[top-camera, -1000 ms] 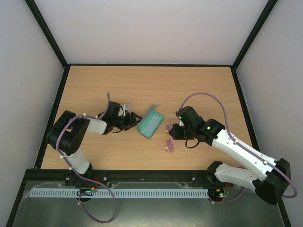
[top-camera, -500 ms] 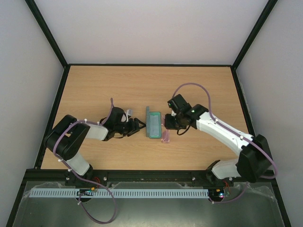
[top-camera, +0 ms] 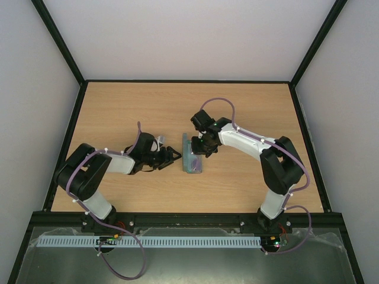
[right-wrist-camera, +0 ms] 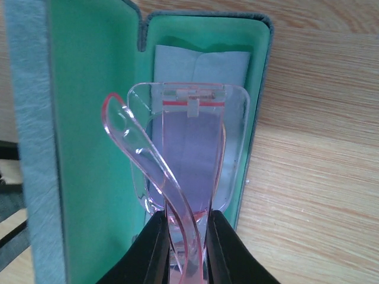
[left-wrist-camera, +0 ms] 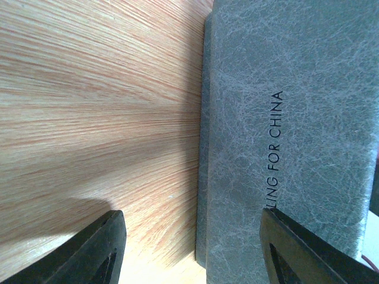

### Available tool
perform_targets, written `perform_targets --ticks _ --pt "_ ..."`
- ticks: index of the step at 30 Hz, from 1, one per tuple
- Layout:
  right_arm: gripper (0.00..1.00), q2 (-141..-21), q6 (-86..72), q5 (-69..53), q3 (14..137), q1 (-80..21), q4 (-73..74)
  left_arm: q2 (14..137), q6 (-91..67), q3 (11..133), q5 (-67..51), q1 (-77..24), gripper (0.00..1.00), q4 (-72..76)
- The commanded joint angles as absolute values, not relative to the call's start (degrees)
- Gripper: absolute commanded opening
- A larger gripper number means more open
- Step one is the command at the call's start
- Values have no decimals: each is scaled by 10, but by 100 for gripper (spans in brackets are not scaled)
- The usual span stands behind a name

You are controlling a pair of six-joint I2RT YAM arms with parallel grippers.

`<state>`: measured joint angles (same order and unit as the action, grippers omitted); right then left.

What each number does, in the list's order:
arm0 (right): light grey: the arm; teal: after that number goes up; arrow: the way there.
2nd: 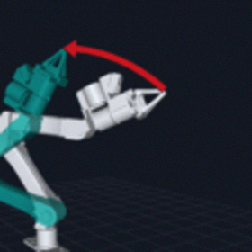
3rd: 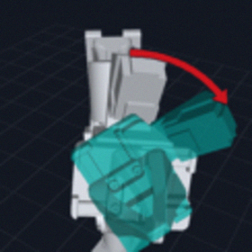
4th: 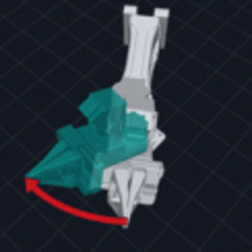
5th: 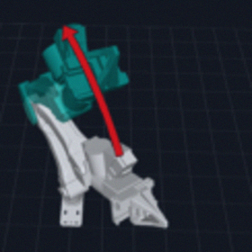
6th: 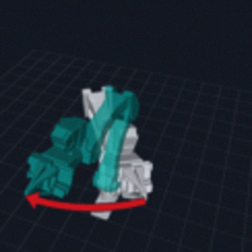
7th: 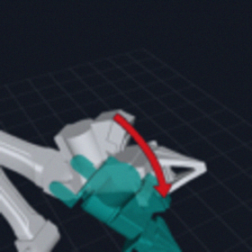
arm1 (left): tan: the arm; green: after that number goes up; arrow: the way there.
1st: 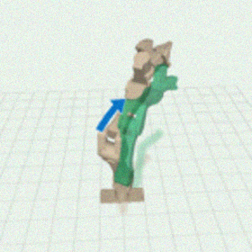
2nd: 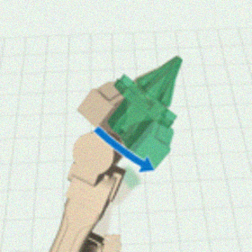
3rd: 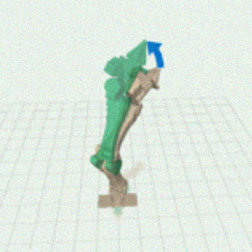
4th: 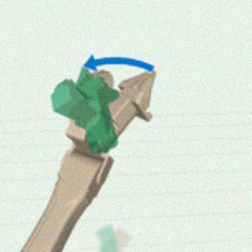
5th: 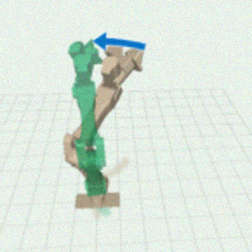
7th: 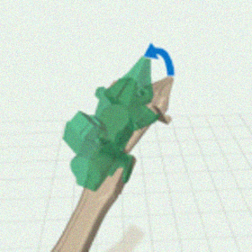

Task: Organize the sunglasses
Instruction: Place the sunglasses in the sunglasses case.

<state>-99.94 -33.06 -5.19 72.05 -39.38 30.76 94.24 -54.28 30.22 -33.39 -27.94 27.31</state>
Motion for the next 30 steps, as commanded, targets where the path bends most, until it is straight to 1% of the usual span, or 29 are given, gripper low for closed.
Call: perform_targets --ticks 1,11,15,24,30 --pt "2 -1028 -342 -46 745 -393 310 934 -532 310 -334 -276 64 254" --pt "2 -1098 -351 -21 799 -394 328 937 -533 312 -345 -276 65 262" --pt "2 -1118 -351 9 823 -394 354 942 -533 315 -349 -275 64 266" --pt "2 -1137 -352 66 830 -401 391 950 -535 317 -357 -275 64 276" --pt "2 -1158 -356 67 836 -412 390 953 -536 317 -360 -275 64 279"
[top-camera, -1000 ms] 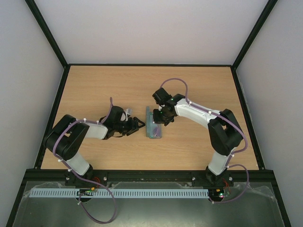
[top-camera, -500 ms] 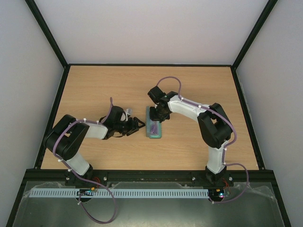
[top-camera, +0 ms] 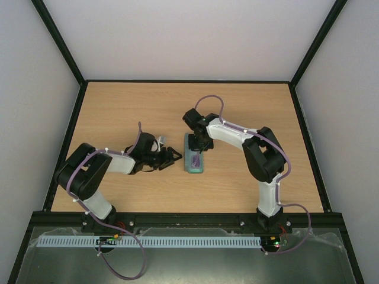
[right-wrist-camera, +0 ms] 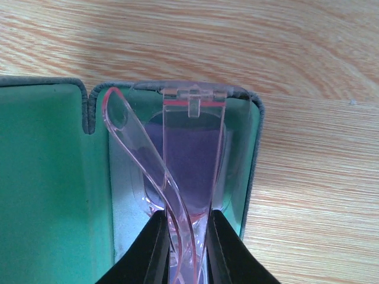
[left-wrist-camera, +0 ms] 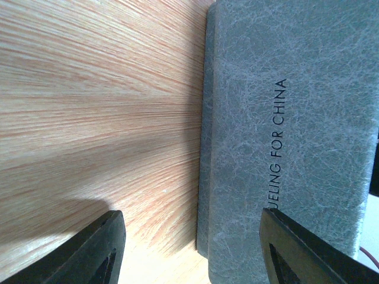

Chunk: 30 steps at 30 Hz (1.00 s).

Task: Organize the sunglasses
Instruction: Place the sunglasses in the sunglasses case.

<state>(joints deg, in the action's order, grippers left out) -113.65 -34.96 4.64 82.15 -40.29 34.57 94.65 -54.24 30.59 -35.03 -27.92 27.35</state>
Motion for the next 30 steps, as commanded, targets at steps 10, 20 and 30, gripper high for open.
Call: perform_targets --ticks 10,20,30 --pt "10 -1127 -358 78 829 -420 401 951 -537 318 -360 -276 64 278" --pt "42 -1073 -353 75 843 -419 416 946 -535 320 -359 -276 64 269" --pt "36 -1096 -343 93 867 -390 370 935 -530 323 -353 -275 64 250"
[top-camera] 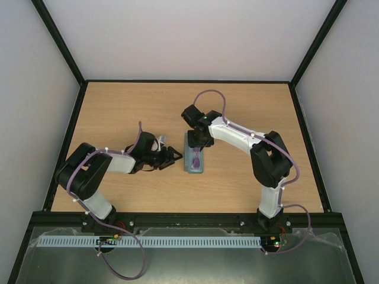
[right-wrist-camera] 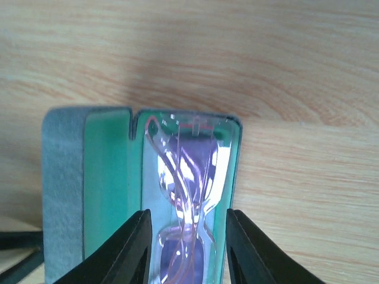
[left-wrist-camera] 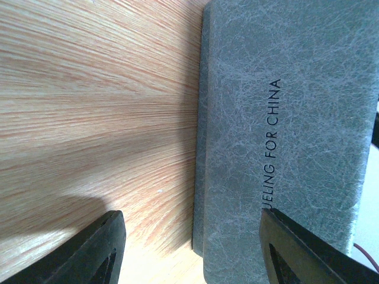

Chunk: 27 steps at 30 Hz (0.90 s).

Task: Organize the sunglasses
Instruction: Place the sunglasses in the sunglasses case.

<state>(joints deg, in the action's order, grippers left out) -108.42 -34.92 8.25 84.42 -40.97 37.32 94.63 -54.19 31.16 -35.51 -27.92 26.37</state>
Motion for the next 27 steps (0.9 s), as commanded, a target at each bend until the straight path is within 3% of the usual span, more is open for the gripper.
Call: perform_targets --ticks 1,8,27 --pt "35 -1102 -341 93 870 -386 367 935 -530 323 -353 -275 64 249" --pt "18 -1139 -338 68 880 -377 345 934 -531 326 -351 -275 64 244" --pt "13 -1132 -342 23 802 -378 298 933 -532 336 -347 -278 64 235"
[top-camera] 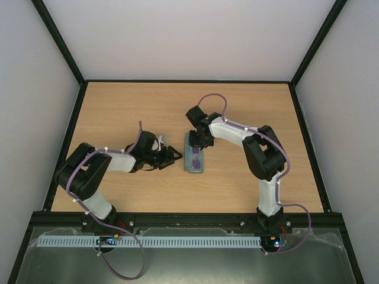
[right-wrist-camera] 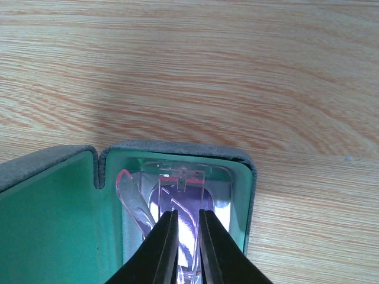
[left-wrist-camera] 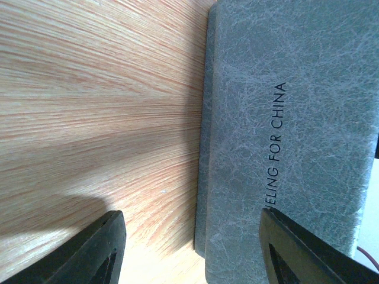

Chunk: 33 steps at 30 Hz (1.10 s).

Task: Organize the sunglasses
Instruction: Place the sunglasses in the sunglasses case, then close the sunglasses case at the center of the board.

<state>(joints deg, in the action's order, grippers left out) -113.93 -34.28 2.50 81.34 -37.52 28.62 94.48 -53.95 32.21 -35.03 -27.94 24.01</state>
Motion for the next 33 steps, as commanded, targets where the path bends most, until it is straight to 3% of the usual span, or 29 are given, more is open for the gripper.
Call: perform_targets --ticks 1,12,20,26,33 --pt "14 -1125 -344 28 800 -378 299 932 -532 336 -346 -279 64 233" --pt "32 -977 -348 64 738 -374 309 894 -520 355 -338 -279 65 178" --pt "15 -911 -344 -5 573 -315 229 883 -510 377 -328 -279 63 142" --pt "16 -907 -354 -123 495 -272 115 894 -517 385 -327 -280 42 147" --pt "12 -967 -356 -187 499 -269 65 921 -517 430 -320 -305 19 128"
